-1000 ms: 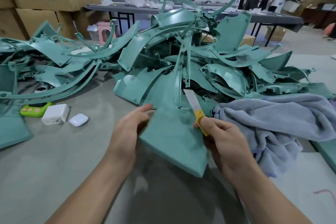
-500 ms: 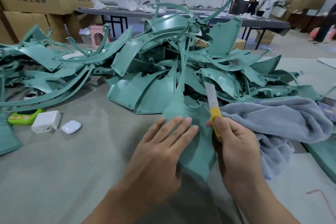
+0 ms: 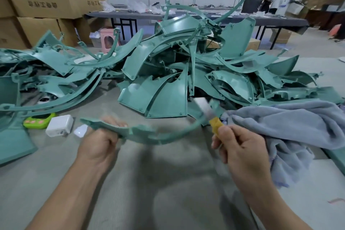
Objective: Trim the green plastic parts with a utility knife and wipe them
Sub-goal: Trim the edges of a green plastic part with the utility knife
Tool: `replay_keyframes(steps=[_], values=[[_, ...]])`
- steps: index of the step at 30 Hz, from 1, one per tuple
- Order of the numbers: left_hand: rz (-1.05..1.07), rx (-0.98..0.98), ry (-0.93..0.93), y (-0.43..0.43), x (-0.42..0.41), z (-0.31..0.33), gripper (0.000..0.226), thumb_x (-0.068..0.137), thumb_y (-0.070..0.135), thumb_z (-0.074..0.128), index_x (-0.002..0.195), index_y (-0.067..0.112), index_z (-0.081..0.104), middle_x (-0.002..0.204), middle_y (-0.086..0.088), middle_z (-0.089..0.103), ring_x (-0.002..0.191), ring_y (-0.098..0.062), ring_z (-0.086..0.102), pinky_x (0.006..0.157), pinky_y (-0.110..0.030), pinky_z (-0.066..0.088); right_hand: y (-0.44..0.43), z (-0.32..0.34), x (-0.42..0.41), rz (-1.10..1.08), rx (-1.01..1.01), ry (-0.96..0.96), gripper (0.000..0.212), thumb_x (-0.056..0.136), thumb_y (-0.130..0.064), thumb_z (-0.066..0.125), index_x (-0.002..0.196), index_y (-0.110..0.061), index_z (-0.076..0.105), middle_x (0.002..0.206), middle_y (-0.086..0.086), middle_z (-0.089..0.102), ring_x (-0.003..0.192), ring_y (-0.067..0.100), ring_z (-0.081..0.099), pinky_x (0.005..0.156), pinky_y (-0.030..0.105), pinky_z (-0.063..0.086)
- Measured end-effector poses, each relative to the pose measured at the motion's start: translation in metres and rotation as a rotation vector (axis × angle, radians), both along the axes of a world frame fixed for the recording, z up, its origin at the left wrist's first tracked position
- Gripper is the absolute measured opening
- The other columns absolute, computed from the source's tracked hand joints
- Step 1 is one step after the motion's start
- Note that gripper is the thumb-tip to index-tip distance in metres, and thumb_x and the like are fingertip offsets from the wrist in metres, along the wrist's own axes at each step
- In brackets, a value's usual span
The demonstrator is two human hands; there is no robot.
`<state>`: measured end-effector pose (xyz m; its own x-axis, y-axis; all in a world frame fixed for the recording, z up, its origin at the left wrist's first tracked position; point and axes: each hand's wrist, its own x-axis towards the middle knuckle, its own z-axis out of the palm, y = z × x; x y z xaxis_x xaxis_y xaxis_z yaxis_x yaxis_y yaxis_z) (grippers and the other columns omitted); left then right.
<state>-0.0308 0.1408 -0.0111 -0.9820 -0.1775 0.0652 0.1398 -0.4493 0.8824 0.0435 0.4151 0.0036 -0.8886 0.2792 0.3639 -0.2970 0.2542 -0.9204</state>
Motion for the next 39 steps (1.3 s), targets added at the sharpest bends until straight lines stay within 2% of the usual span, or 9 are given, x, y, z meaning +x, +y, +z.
replay_keyframes(steps=[5,9,16,20,25,28,33,37,39], values=[[-0.008,-0.361,0.081,0.0,-0.005,-0.009,0.032,0.04,-0.013,0.038,0.043,0.011,0.06,0.052,-0.011,0.056,0.063,-0.017,0.061,0.054,-0.028,0.048,-0.014,-0.019,0.007,0.029,0.42,-0.111,0.041,0.101,-0.041,0.051,0.068,-0.016,0.055,0.058,0.004,0.055,0.051,0.014,0.046,0.053,0.033,0.039],[-0.038,-0.393,0.181,-0.001,-0.006,-0.008,0.02,0.026,0.009,0.056,0.044,0.013,0.063,0.05,-0.007,0.058,0.064,-0.015,0.062,0.057,-0.023,0.052,-0.02,-0.023,0.001,0.063,0.564,-0.235,0.04,0.099,-0.043,0.05,0.071,-0.015,0.054,0.065,-0.005,0.057,0.062,0.015,0.049,0.056,0.033,0.036],[-0.06,-0.432,0.309,-0.003,-0.01,-0.009,0.017,0.031,0.008,0.061,0.045,0.017,0.066,0.048,-0.004,0.06,0.064,-0.015,0.061,0.064,-0.02,0.051,-0.022,-0.017,0.0,0.023,0.755,-0.3,0.044,0.099,-0.041,0.054,0.064,-0.016,0.045,0.055,0.003,0.049,0.059,0.024,0.049,0.056,0.038,0.037],[-0.038,-0.416,0.31,-0.002,-0.008,-0.008,0.018,0.028,0.014,0.06,0.045,0.017,0.066,0.049,-0.002,0.06,0.064,-0.014,0.061,0.062,-0.019,0.051,-0.007,-0.008,0.001,-0.091,0.72,-0.308,0.052,0.1,-0.042,0.055,0.057,-0.015,0.043,0.046,-0.001,0.045,0.046,0.013,0.04,0.047,0.03,0.029],[0.035,-0.417,0.34,0.002,-0.009,-0.005,0.029,0.039,-0.005,0.056,0.045,0.021,0.068,0.051,0.003,0.063,0.067,-0.011,0.062,0.063,-0.019,0.05,-0.035,-0.015,0.0,0.061,0.636,-0.237,0.044,0.099,-0.038,0.055,0.063,-0.015,0.047,0.052,-0.005,0.052,0.053,0.015,0.044,0.051,0.027,0.034],[0.065,-0.464,0.388,0.002,-0.007,-0.005,0.033,0.047,-0.007,0.059,0.047,0.024,0.07,0.053,0.006,0.064,0.075,-0.011,0.063,0.071,-0.019,0.051,-0.025,-0.013,-0.01,-0.059,0.719,-0.306,0.042,0.101,-0.038,0.053,0.067,-0.013,0.053,0.061,0.002,0.06,0.063,0.027,0.057,0.059,0.04,0.045],[0.051,-0.637,0.477,0.002,-0.008,-0.006,0.042,0.057,-0.012,0.062,0.053,0.028,0.072,0.057,0.009,0.066,0.076,-0.013,0.061,0.081,-0.027,0.05,-0.002,-0.008,-0.012,-0.198,0.728,-0.257,0.046,0.102,-0.037,0.055,0.061,-0.017,0.045,0.051,-0.002,0.047,0.049,0.014,0.042,0.047,0.029,0.026],[0.019,-0.614,0.479,0.001,-0.008,-0.006,0.04,0.055,-0.011,0.065,0.053,0.029,0.073,0.056,0.01,0.066,0.074,-0.008,0.061,0.078,-0.023,0.05,-0.034,-0.02,0.0,0.055,0.785,-0.211,0.039,0.102,-0.041,0.05,0.071,-0.018,0.048,0.06,-0.002,0.055,0.061,0.024,0.053,0.059,0.041,0.042],[0.016,-0.588,0.452,-0.001,-0.007,-0.006,0.032,0.055,-0.004,0.07,0.053,0.027,0.073,0.056,0.009,0.066,0.076,-0.009,0.062,0.078,-0.022,0.049,-0.021,-0.019,-0.012,-0.075,0.839,-0.283,0.038,0.103,-0.038,0.05,0.072,-0.016,0.052,0.065,0.001,0.062,0.065,0.028,0.057,0.061,0.038,0.043]])
